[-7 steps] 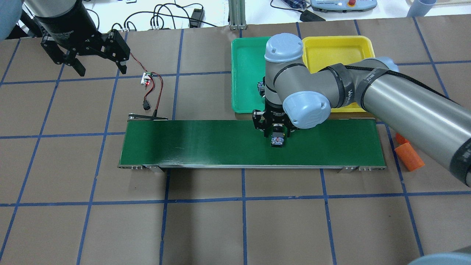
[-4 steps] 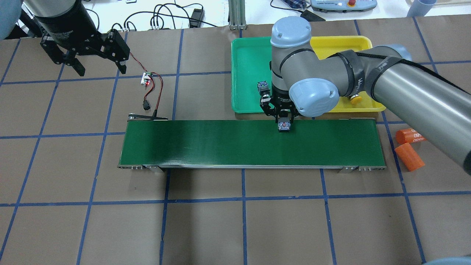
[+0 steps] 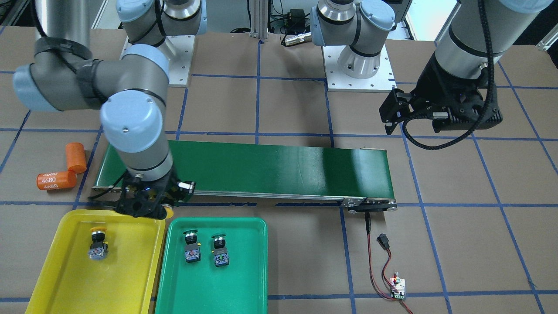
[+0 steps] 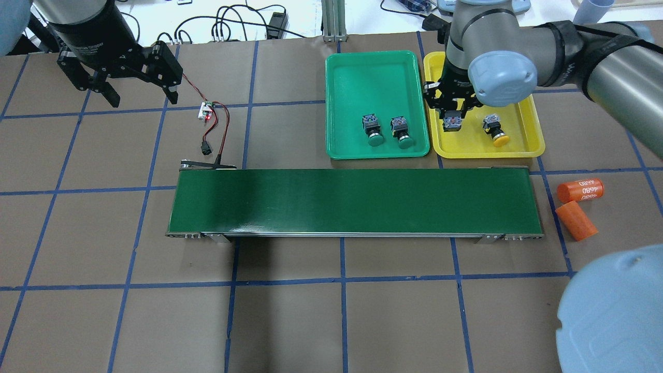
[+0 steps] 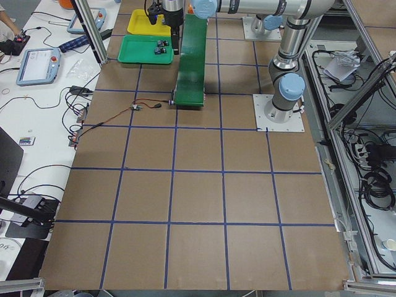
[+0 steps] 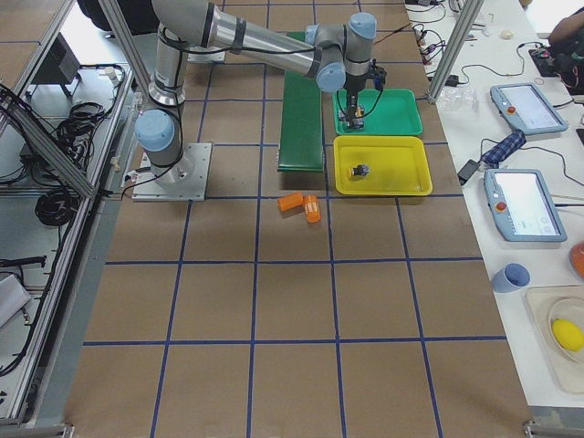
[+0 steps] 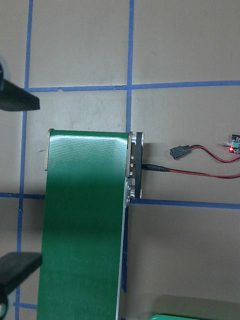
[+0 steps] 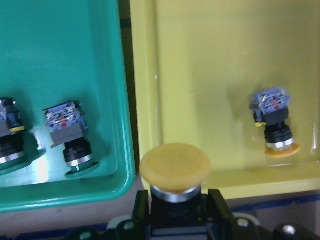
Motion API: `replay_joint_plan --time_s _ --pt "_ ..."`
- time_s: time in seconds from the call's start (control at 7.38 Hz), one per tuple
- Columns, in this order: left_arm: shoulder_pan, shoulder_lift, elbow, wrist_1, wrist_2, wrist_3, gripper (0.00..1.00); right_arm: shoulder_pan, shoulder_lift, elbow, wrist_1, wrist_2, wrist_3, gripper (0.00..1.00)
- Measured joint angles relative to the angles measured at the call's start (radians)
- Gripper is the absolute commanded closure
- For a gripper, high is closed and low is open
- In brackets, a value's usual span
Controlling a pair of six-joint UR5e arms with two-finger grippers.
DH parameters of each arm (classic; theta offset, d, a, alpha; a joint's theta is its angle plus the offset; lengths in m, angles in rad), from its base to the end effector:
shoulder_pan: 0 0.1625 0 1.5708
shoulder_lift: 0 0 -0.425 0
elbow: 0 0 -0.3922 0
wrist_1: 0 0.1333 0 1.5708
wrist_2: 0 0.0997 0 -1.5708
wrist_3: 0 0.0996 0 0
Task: Sort buttons by color to trays
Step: 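Carry the yellow-capped button into the yellow tray and release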
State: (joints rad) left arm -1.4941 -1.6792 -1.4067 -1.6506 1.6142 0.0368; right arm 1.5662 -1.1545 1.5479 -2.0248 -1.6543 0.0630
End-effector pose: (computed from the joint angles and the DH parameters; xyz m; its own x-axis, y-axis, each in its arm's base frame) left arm -0.0876 -0.5432 0.5050 -0.9983 -0.0388 -0.0425 -0.0399 0.9989 0.0257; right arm 0.1221 -0.6402 0.3078 -0.9942 0.0725 0.0793 0.0673 0.9956 -0.0657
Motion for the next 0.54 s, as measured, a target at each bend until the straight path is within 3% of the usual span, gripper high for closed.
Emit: replay_joint_plan --time_s 0.27,0.54 --pt "0.000 0.000 0.000 0.000 0.000 0.000 0.00 -0.038 0.052 -0.006 -0.104 0.000 -0.065 1.00" --pt "0.000 0.001 0.000 0.000 0.000 0.000 0.00 -0.044 0.087 -0.006 -0.173 -0.002 -0.086 0.80"
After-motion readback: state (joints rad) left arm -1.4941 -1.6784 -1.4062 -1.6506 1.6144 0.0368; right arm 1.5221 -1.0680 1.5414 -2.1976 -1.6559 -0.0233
